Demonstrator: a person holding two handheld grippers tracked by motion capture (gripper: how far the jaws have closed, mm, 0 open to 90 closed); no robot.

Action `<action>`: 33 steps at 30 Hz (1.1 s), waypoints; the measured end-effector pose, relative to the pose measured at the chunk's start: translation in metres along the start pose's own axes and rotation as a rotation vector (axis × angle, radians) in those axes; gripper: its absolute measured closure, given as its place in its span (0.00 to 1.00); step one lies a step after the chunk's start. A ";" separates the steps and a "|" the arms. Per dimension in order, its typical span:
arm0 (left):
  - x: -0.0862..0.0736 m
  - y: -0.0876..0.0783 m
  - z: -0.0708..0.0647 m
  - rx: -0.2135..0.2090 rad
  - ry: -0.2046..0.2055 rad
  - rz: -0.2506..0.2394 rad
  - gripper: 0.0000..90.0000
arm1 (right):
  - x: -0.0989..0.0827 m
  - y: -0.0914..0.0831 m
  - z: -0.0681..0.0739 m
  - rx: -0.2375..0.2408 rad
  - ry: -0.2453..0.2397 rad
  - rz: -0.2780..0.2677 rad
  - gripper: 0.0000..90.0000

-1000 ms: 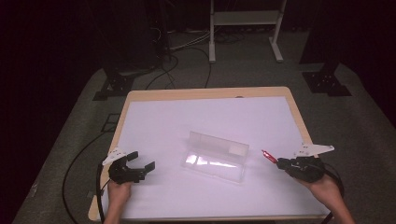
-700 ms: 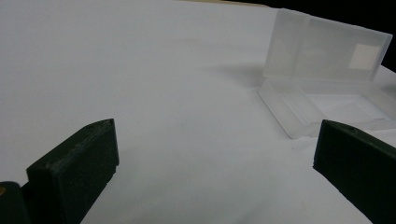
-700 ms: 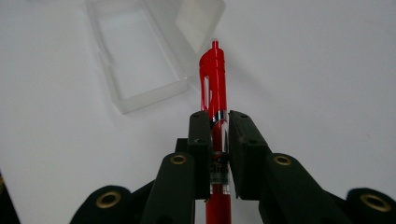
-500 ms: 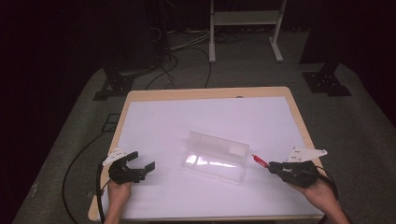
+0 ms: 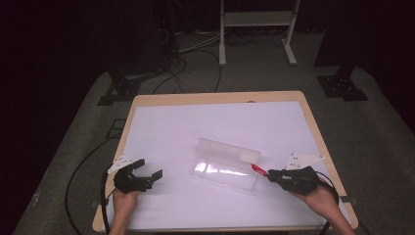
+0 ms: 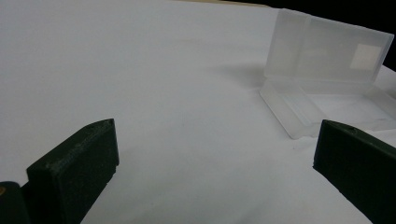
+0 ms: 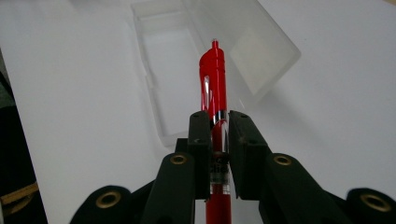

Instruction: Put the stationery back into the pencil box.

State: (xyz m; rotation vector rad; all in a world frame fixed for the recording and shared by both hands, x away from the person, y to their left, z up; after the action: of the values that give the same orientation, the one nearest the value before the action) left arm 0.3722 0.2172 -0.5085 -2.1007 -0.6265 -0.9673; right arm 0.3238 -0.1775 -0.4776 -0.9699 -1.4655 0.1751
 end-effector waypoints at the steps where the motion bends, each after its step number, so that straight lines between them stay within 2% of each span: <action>1: 0.000 0.000 0.000 0.000 0.001 0.000 0.00 | 0.002 0.002 0.001 0.007 -0.010 0.001 0.88; 8: 0.000 0.000 0.000 0.000 0.002 0.000 0.00 | 0.012 0.013 0.007 0.040 -0.035 0.002 0.88; 14: -0.001 0.000 -0.002 0.001 0.013 0.003 0.00 | 0.017 0.017 0.011 0.049 -0.061 0.005 0.88; 22: -0.001 0.000 -0.001 0.000 0.008 0.005 0.00 | 0.026 0.025 0.014 0.069 -0.074 -0.001 0.88; 33: -0.001 0.000 -0.001 0.001 0.009 0.005 0.00 | 0.040 0.043 0.020 0.105 -0.100 0.003 0.88</action>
State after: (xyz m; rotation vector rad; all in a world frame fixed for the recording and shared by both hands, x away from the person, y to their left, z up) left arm 0.3714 0.2165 -0.5089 -2.0952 -0.6170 -0.9733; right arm 0.3326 -0.1157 -0.4784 -0.8890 -1.5303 0.3035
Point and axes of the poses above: each handheld gripper's, and its own axes: y roughly forward along the jaws, x roughly out of its top, z roughly to its left, the point moved 10 cm from there along y, roughly forward along the jaws, and after that the axes turned 14 degrees about -y, right-handed, at the moved point
